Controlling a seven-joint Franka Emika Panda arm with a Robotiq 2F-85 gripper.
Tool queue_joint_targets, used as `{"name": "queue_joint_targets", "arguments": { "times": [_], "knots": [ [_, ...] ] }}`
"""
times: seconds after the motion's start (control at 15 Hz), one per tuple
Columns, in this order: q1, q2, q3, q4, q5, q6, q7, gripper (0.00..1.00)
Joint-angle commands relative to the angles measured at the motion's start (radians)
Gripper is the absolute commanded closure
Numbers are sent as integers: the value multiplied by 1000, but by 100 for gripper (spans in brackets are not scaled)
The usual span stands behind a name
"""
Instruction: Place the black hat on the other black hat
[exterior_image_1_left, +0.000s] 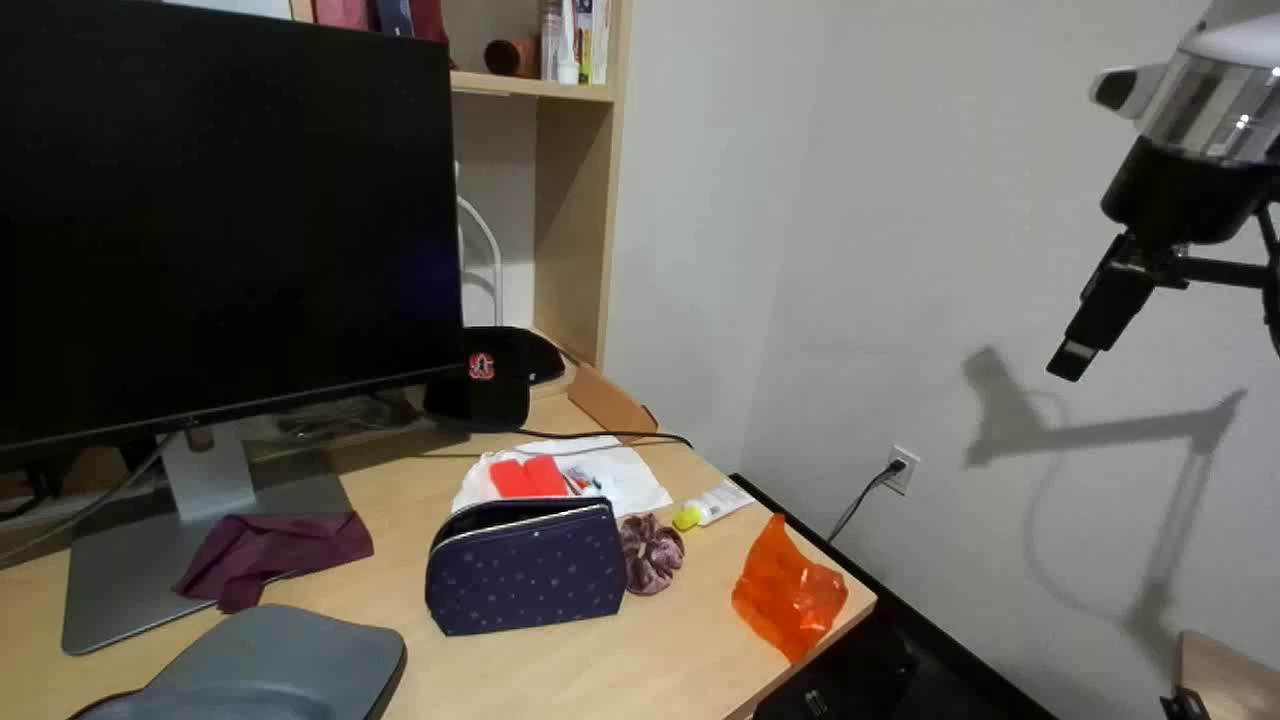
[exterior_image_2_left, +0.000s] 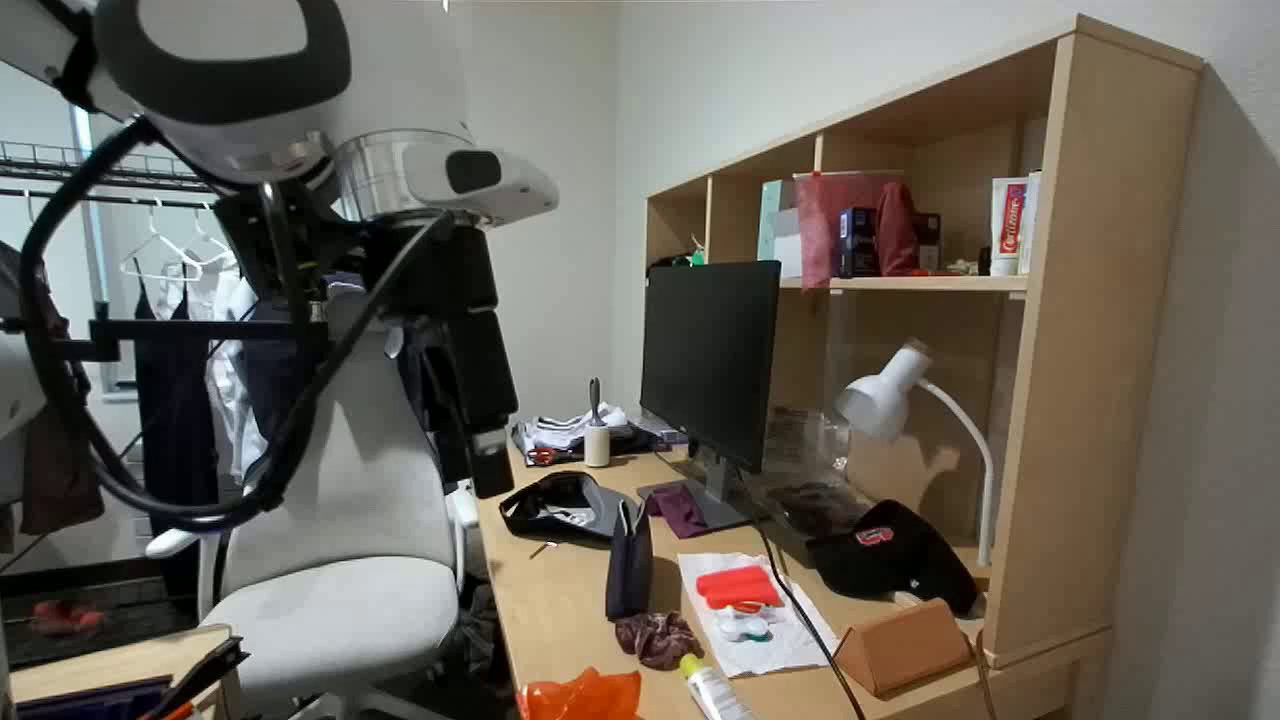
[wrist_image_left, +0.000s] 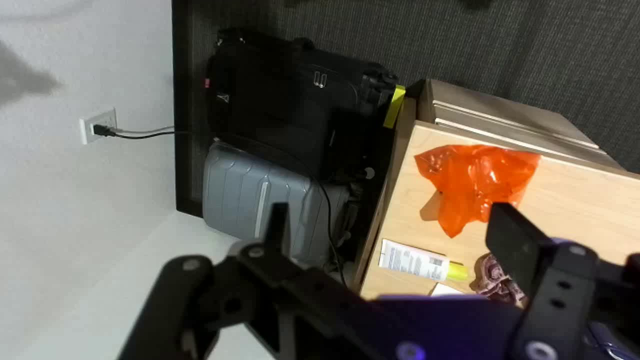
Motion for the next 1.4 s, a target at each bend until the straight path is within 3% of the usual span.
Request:
{"name": "queue_joint_targets", "arguments": {
  "times": [0.0, 0.4, 1.07, 1.33],
  "knots": [
    [1, -1, 0, 2, 1, -4, 0, 0],
    [100, 93, 98, 40, 9, -4, 32, 0],
    [97, 81, 69, 32, 4, 0, 14, 0],
    [163, 212, 72, 100, -16, 139, -95, 0]
  ]
}}
